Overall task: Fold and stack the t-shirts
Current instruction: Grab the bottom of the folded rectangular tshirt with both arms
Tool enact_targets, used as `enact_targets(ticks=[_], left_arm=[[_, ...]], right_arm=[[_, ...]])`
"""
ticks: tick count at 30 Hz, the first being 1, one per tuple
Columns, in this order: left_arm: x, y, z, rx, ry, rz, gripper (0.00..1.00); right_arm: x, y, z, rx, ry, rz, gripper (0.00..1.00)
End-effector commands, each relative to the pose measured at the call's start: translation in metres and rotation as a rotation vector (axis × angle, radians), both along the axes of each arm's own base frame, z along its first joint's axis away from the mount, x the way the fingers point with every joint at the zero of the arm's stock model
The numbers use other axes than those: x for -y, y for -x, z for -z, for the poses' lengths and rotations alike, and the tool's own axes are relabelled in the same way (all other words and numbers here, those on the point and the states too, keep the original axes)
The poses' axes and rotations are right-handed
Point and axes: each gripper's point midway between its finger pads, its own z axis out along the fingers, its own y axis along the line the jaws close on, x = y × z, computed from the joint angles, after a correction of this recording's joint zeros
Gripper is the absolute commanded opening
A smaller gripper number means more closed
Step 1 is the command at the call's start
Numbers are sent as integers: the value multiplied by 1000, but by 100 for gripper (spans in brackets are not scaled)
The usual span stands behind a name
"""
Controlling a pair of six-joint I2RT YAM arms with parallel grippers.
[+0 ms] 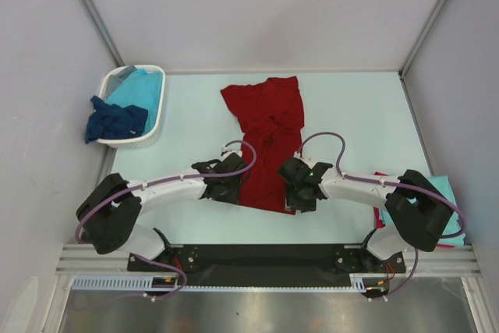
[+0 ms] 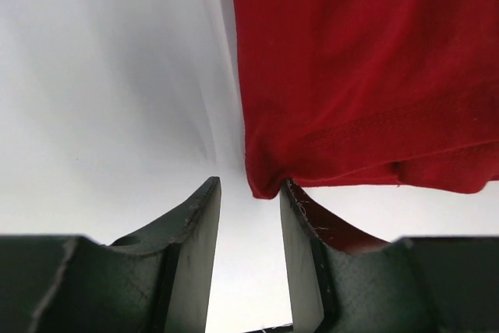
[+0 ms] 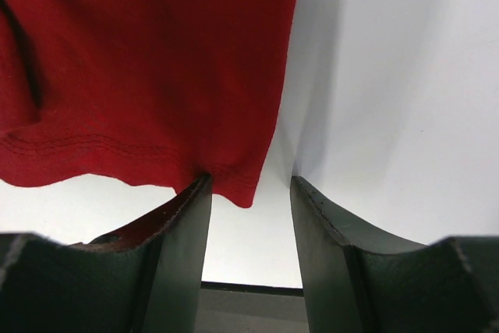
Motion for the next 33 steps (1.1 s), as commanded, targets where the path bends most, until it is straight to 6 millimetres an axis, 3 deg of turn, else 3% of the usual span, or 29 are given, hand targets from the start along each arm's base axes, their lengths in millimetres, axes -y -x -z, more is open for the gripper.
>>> enact_targets(ticks=[1,6,9,15,20,29,33], left_arm=[[10,-22,-31,98,49,-5,42],[9,-24,-18,52,29,-9,41],[8,-24,-25,69,50,-16,40],[6,-28,-71,171,125,-31,41],[7,-29,-94,206,160,-27,42],[12,-28,-48,101,102,-8,42],[10,-31,-40,88,97,-10,42]], right_arm=[[-9,-6,-6,25,-20,-9,51],[-10,-7,-5,20,-15,-11,51],[-8,-7,-7,23,-11,-11,51],[-2,-7,-3,14,-6,4,50],[-4,-11,0,11,-10,12,50],[-9,-19,-3,16,-13,13,50],[-8,-21,-3,16,-13,22,50]])
